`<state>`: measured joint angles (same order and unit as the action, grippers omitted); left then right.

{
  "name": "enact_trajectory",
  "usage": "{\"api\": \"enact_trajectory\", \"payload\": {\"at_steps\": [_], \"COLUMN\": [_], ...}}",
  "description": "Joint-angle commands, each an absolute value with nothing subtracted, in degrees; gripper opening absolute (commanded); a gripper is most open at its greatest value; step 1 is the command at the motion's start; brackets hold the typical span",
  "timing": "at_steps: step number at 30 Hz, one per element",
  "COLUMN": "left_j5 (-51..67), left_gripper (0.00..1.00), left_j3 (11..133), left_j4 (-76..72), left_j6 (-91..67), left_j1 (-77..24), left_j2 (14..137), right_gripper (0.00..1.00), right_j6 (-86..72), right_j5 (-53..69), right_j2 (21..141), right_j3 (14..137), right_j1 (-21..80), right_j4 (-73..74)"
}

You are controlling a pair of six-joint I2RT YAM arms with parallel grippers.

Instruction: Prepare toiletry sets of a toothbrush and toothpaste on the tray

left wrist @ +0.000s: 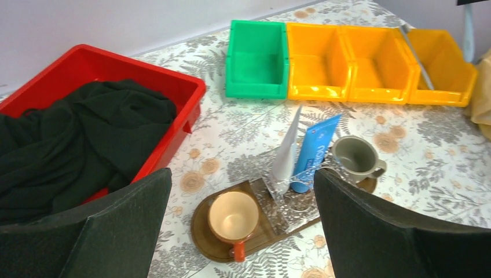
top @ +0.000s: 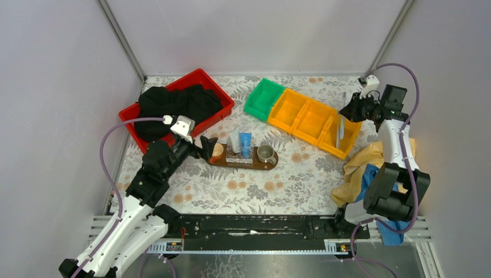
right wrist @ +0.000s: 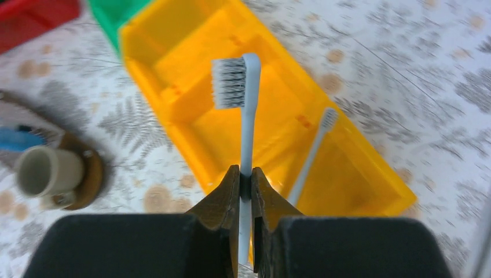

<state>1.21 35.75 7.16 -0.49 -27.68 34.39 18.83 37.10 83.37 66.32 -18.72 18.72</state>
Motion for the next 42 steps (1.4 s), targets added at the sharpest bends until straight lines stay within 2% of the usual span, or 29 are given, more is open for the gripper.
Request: {"api": "enact_trajectory", "payload": {"at_steps": [1, 9, 14, 18, 21, 25, 28, 34, 42], "left_j5": [8.4, 24.27, 31.46, 35.86, 34.48, 27.13, 21.33, 15.38, 15.6], "left_gripper": [1.0, 1.0, 1.0, 0.96, 0.94, 0.93, 0.88, 0.74, 0.67], "left_j3": [38.25, 39.64, 35.65, 32.1, 32.52, 36.66, 39.49, 44.3, 54.56], "left_j4": [3.14, -4.49, -19.9, -36.45, -41.27, -34.9, -31.7, -31.47, -29.23], "left_j6": [-4.79, -18.99, -34.23, -46.66, -47.23, -37.57, -32.07, -30.58, -28.4], "left_j1": [-27.42, -27.44, -27.47, -27.7, -30.4, -39.95, -44.7, -46.92, -49.53], "left_j2": [35.91, 37.92, 38.93, 43.2, 46.72, 50.7, 54.18, 62.51, 73.76], "right_gripper": [0.0, 0.0, 0.0, 0.0, 0.0, 0.0, 0.0, 0.0, 0.0], "right_j6": [20.74, 16.75, 18.18, 15.37, 10.48, 9.55, 10.51, 12.52, 13.48], "right_j5": [54.01, 72.58, 77.62, 82.18, 84.64, 85.85, 86.78, 86.86, 87.95], "right_j2": [79.9, 75.63, 71.01, 66.82, 64.74, 63.53, 63.7, 63.37, 62.99], "right_j3": [66.26, 66.23, 63.98, 59.27, 54.82, 52.21, 51.98, 51.16, 50.65], "right_j1": [-18.68, -16.82, -11.22, -8.58, -7.47, -5.36, -3.63, -1.15, -0.01], "right_j4": [20.6, 21.31, 22.39, 16.69, 9.71, 6.68, 6.81, 7.52, 7.73]}}
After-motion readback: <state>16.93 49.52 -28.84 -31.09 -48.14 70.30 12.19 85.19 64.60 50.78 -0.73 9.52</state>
